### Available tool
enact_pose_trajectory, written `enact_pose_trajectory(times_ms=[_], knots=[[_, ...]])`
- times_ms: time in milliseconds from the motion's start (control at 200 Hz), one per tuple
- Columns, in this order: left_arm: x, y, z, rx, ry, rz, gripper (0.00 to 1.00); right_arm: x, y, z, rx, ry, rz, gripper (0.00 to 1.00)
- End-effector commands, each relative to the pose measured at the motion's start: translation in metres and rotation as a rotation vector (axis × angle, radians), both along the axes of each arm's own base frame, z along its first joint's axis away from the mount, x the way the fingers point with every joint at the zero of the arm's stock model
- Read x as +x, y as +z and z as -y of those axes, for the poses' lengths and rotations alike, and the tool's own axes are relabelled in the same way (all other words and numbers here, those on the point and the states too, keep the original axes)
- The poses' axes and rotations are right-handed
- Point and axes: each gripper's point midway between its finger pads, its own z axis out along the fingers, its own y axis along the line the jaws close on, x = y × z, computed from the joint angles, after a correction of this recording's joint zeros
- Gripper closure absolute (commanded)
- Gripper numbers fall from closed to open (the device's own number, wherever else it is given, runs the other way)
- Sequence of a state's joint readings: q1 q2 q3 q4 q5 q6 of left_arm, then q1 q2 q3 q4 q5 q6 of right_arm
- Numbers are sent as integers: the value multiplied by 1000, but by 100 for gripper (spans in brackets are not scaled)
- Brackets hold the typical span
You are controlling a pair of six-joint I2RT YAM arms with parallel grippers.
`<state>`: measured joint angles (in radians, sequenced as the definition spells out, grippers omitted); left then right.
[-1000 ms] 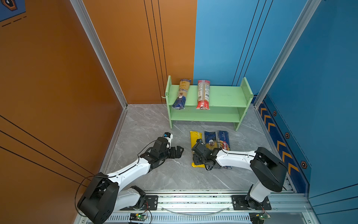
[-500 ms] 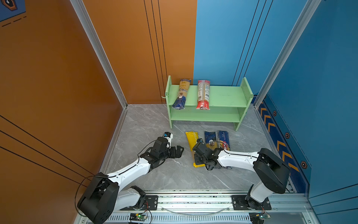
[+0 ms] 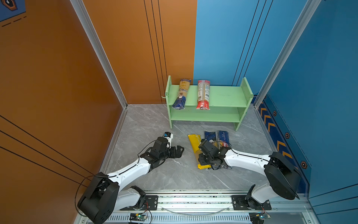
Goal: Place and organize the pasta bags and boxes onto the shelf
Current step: 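Close the right gripper on the PASTATIME bag end and tilt it up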
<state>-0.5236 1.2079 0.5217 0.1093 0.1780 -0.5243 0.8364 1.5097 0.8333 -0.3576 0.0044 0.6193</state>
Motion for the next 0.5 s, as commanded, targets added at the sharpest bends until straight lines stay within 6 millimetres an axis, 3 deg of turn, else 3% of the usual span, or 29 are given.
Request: enact_pose_trajectory(times_ms=[0, 436, 496], knots=[[-4, -11, -3, -2, -1, -31, 2, 5, 30, -5, 73, 33, 43, 100], [-3, -11, 0, -7, -8, -32, 2, -3, 87, 9, 215, 54, 0, 100], [-2, -10, 0, -8, -8, -29, 2, 4, 95, 19, 234, 24, 4, 100]])
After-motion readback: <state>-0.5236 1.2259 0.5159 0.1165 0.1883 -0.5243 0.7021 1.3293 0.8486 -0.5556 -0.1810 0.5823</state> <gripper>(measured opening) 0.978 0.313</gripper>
